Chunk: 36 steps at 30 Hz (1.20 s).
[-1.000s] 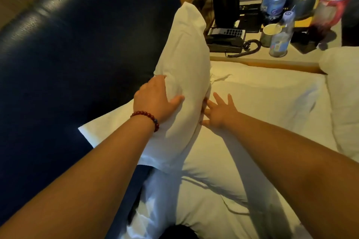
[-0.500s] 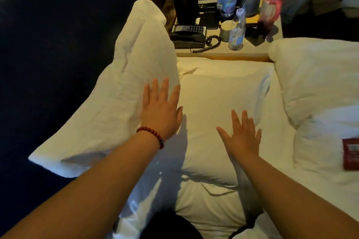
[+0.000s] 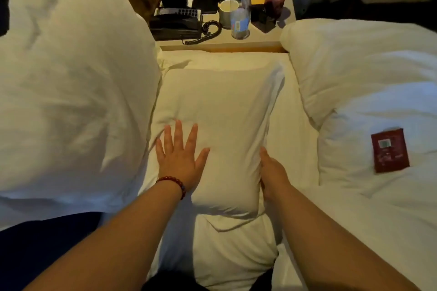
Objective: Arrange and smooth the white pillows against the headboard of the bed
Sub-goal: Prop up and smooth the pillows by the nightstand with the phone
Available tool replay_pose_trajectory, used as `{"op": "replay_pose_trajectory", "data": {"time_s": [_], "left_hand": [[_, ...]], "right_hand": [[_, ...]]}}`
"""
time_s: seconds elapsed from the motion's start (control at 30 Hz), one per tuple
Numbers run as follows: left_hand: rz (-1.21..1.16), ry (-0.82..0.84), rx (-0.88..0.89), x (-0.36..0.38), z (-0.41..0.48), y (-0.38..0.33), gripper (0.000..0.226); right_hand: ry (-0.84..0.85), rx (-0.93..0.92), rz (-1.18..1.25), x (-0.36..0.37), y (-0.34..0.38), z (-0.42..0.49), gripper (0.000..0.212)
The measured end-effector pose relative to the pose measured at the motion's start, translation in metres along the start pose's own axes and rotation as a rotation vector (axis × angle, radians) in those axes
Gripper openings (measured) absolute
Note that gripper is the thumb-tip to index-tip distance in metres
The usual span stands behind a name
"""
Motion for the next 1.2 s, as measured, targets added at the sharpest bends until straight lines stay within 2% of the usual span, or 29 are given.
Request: {"op": "replay_pose_trajectory", "data": {"time_s": [0.1,0.17,0.2,0.27,0.3,0.37,0.4,0.43,0.5,0.57,0.67,0.7,0.77,0.8,0.83,0.87,0.93,0.97,1.0,1.03,1.07,1.13,1.2], "left_hand": [[0.016,0.062,0.010,0.006,0.004,0.002,0.071],[-0.001,0.095,0.024,0.006,0.005,0.002,0.071],[-0.019,0.096,0.038,0.003,0.004,0.002,0.070],[-0.126,0.016,0.094,-0.008,-0.006,0.002,0.065],[-0.269,-0.064,0.120,-0.015,-0.018,0.004,0.059],[-0.680,-0.253,0.098,-0.023,-0.053,0.014,0.045],[-0.852,-0.323,0.040,-0.019,-0.075,0.022,0.041],[-0.964,-0.355,-0.013,-0.012,-0.094,0.027,0.038],[-0.950,-0.366,-0.044,-0.002,-0.121,0.029,0.035],[-0.928,-0.340,-0.044,0.009,-0.130,0.034,0.033],[-1.033,-0.293,-0.244,0.031,-0.131,0.053,0.023],[-1.068,-0.252,-0.350,0.043,-0.132,0.059,0.023],[-1.187,-0.138,-0.554,0.069,-0.137,0.063,0.031],[-1.233,-0.082,-0.631,0.083,-0.138,0.064,0.038],[-1.288,-0.008,-0.715,0.094,-0.140,0.064,0.042],[-1.376,0.057,-0.764,0.105,-0.141,0.062,0.044],[-1.677,0.109,-0.758,0.120,-0.137,0.054,0.054],[-1.857,0.126,-0.730,0.125,-0.133,0.048,0.046],[-2.005,0.152,-0.694,0.129,-0.127,0.043,0.028],[-2.098,0.175,-0.681,0.131,-0.124,0.041,0.012],[-2.137,0.205,-0.664,0.131,-0.123,0.040,0.006],[-2.113,0.221,-0.658,0.136,-0.125,0.047,0.012],[-2.061,0.227,-0.682,0.146,-0.134,0.057,0.013]], "right_hand": [[-0.325,-0.227,-0.315,-0.032,0.019,-0.016,0.033],[-0.453,-0.310,-0.248,-0.047,0.023,-0.035,0.028],[-0.479,-0.282,-0.186,-0.053,0.019,-0.038,0.031],[-0.384,-0.102,-0.139,-0.048,-0.008,-0.033,0.050],[-0.251,0.013,-0.109,-0.037,-0.027,-0.032,0.058],[-0.023,0.208,0.011,-0.018,-0.062,-0.038,0.059],[-0.022,0.189,0.034,-0.018,-0.068,-0.041,0.051],[-0.079,0.094,0.012,-0.023,-0.063,-0.044,0.042],[-0.309,-0.066,-0.073,-0.042,-0.050,-0.057,0.040],[-0.372,-0.087,-0.018,-0.043,-0.050,-0.064,0.045],[-0.137,0.094,-0.002,-0.013,-0.078,-0.066,0.075],[-0.081,0.155,0.039,-0.007,-0.090,-0.066,0.075],[-0.015,0.177,0.193,-0.003,-0.105,-0.064,0.039],[-0.028,0.140,0.165,-0.007,-0.102,-0.066,0.023],[-0.042,0.099,0.101,-0.010,-0.098,-0.067,0.016],[-0.078,0.054,0.018,-0.014,-0.095,-0.069,0.018],[-0.254,-0.068,-0.184,-0.026,-0.084,-0.082,0.019],[-0.334,-0.149,-0.253,-0.028,-0.077,-0.091,0.013],[-0.383,-0.233,-0.253,-0.028,-0.074,-0.098,0.009],[-0.397,-0.271,-0.189,-0.026,-0.076,-0.103,0.010],[-0.404,-0.275,-0.094,-0.024,-0.079,-0.107,0.015],[-0.310,-0.163,0.134,-0.013,-0.095,-0.102,0.027],[-0.077,0.023,0.299,0.008,-0.118,-0.093,0.027]]}}
Point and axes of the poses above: each hand's wrist, its own z-axis towards the middle knuckle, its own x-axis out of the palm, y = z × x, the point moved 8 cm from there along z, towards the middle knuckle, and after that the axes turned 9 degrees about y, right-handed, at the moved point
